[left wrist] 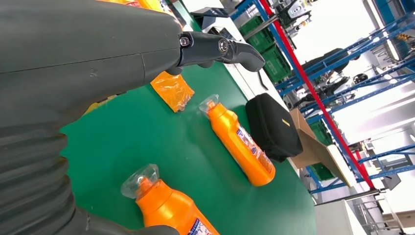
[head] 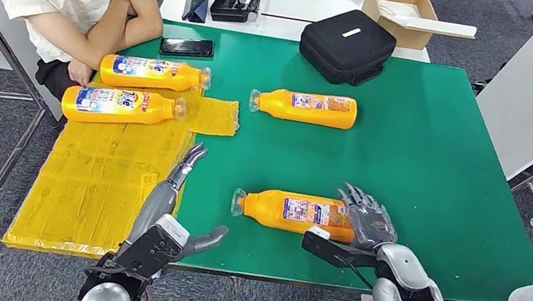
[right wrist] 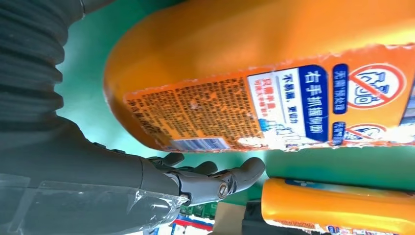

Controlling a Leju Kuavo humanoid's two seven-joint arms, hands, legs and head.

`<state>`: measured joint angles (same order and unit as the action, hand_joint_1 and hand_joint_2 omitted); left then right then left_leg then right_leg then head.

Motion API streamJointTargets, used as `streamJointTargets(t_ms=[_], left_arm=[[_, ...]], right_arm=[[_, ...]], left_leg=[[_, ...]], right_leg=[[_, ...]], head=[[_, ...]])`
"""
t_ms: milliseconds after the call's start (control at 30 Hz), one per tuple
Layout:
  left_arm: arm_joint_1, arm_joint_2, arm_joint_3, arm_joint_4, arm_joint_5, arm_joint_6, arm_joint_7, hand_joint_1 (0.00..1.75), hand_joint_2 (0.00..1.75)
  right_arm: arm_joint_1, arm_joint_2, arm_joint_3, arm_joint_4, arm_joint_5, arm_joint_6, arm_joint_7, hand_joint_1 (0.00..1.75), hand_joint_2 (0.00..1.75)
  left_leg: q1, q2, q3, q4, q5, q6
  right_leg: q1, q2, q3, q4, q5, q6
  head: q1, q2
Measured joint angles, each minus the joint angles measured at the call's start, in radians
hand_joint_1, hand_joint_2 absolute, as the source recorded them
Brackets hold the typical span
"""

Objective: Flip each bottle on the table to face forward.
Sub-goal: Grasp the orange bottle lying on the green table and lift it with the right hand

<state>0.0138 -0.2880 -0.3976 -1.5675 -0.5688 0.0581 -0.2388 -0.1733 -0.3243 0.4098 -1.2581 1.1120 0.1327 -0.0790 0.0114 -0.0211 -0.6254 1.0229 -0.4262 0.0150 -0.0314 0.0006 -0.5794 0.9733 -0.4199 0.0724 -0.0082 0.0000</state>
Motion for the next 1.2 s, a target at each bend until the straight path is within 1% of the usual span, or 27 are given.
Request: streamJointTargets(t_ms=[233, 367, 533, 633, 733, 833, 1000, 1033, 1133, 1167, 1200], left_arm=[[0.000, 0.000, 0.000, 0.000, 0.000, 0.001, 0.000, 0.00, 1.75], [0.000, 0.000, 0.000, 0.000, 0.000, 0.001, 0.000, 0.00, 1.75], [0.000, 0.000, 0.000, 0.000, 0.003, -0.002, -0.003, 0.00, 1.75], [-0.002, 0.000, -0.001, 0.002, 0.008, -0.005, -0.007, 0.00, 1.75], [-0.004, 0.000, -0.004, 0.009, 0.015, -0.007, -0.009, 0.00, 1.75], [-0.008, 0.000, -0.009, 0.017, 0.018, -0.008, -0.010, 0.00, 1.75], [-0.014, 0.000, -0.020, 0.031, 0.025, -0.010, -0.011, 0.00, 1.75], [-0.016, 0.000, -0.020, 0.034, 0.025, -0.011, -0.011, 0.00, 1.75], [-0.018, 0.000, -0.022, 0.040, 0.026, -0.012, -0.012, 0.00, 1.75], [-0.019, 0.000, -0.024, 0.041, 0.027, -0.012, -0.012, 0.00, 1.75], [-0.020, 0.000, -0.026, 0.043, 0.027, -0.013, -0.012, 0.00, 1.75]], right_arm=[[0.006, -0.017, 0.018, -0.023, -0.002, 0.002, 0.004, 0.00, 1.75], [0.007, -0.021, 0.021, -0.024, -0.033, 0.025, 0.010, 0.00, 1.75], [0.005, -0.016, 0.005, 0.022, -0.076, 0.021, 0.018, 0.00, 1.75], [-0.002, 0.017, -0.020, 0.079, -0.069, -0.026, 0.002, 0.00, 1.75], [-0.026, 0.075, -0.041, 0.145, -0.046, -0.073, -0.007, 0.00, 1.75], [-0.055, 0.126, -0.055, 0.205, -0.031, -0.095, -0.007, 0.00, 1.75], [-0.100, 0.191, -0.081, 0.295, -0.007, -0.127, -0.009, 0.00, 1.75], [-0.108, 0.203, -0.088, 0.312, 0.001, -0.136, -0.011, 0.35, 1.75], [-0.128, 0.233, -0.105, 0.350, 0.023, -0.153, -0.017, 1.65, 1.75], [-0.135, 0.242, -0.110, 0.361, 0.027, -0.154, -0.021, 1.74, 1.75], [-0.142, 0.250, -0.113, 0.372, 0.028, -0.154, -0.026, 1.73, 1.75]], left_leg=[[0.000, 0.000, 0.000, 0.000, 0.000, 0.000], [0.000, 0.000, 0.000, 0.000, 0.000, 0.000], [0.000, 0.000, 0.000, 0.000, 0.000, 0.000], [0.000, 0.002, 0.001, 0.000, 0.000, 0.000], [0.001, 0.006, 0.004, 0.000, -0.001, -0.001], [0.001, 0.011, 0.007, 0.000, -0.001, -0.001], [0.001, 0.015, 0.011, 0.000, -0.001, -0.001], [0.001, 0.016, 0.012, 0.000, -0.001, -0.001], [0.001, 0.017, 0.014, 0.000, -0.001, -0.001], [0.001, 0.017, 0.014, 0.000, -0.001, -0.001], [0.001, 0.017, 0.014, 0.000, -0.001, -0.001]], right_leg=[[0.000, 0.000, 0.000, 0.000, 0.000, 0.000], [0.000, 0.000, 0.000, 0.000, 0.000, 0.000], [0.000, 0.000, 0.000, 0.000, 0.000, 0.000], [0.000, 0.001, 0.000, 0.000, 0.000, 0.000], [0.001, 0.004, 0.000, 0.000, 0.000, 0.000], [0.001, 0.007, 0.002, 0.000, 0.001, -0.001], [0.001, 0.013, 0.003, 0.000, 0.003, -0.002], [0.001, 0.013, 0.004, 0.000, 0.004, -0.003], [0.001, 0.015, 0.005, 0.000, 0.004, -0.002], [0.001, 0.015, 0.005, 0.000, 0.005, -0.003], [0.001, 0.016, 0.005, 0.000, 0.005, -0.003]], head=[[0.000, 0.000], [0.000, 0.000], [0.000, 0.000], [0.000, 0.000], [0.000, 0.000], [0.000, 0.000], [0.000, 0.000], [0.000, 0.000], [0.000, 0.000], [0.000, 0.000], [0.000, 0.000]])
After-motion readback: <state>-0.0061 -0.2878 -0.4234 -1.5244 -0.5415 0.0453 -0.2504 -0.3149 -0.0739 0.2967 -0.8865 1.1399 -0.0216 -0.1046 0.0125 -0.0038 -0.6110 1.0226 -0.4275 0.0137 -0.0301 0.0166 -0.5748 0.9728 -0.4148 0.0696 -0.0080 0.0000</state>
